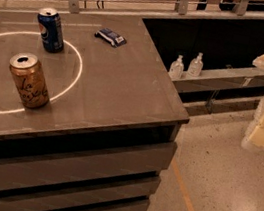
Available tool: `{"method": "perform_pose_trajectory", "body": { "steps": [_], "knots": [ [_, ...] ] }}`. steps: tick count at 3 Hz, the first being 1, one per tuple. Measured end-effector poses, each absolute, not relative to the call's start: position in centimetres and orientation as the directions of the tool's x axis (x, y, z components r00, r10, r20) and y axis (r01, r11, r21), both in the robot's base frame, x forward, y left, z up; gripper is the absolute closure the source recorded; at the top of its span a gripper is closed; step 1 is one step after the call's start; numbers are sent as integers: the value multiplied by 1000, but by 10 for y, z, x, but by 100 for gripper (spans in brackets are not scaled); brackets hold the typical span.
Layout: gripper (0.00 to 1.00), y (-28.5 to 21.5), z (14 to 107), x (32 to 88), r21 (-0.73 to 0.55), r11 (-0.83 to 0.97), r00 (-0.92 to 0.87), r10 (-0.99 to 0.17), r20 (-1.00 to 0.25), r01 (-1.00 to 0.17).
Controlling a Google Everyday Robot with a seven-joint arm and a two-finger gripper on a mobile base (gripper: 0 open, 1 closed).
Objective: Move pepsi can near rxbar blueberry
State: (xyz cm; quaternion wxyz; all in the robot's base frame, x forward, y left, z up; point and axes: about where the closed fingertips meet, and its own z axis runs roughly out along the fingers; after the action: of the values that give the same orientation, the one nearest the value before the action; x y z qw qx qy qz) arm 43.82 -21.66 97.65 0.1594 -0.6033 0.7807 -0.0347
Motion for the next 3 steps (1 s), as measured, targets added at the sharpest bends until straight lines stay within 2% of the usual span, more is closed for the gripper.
{"method": "perform_pose_trajectory", "body": {
  "steps": [2,3],
  "knots": [
    [0,-215,978,443,-254,286,-227,-944,-239,-924],
    [0,-209,978,454,-260,309,-221,-922,-319,-915]
  ]
}}
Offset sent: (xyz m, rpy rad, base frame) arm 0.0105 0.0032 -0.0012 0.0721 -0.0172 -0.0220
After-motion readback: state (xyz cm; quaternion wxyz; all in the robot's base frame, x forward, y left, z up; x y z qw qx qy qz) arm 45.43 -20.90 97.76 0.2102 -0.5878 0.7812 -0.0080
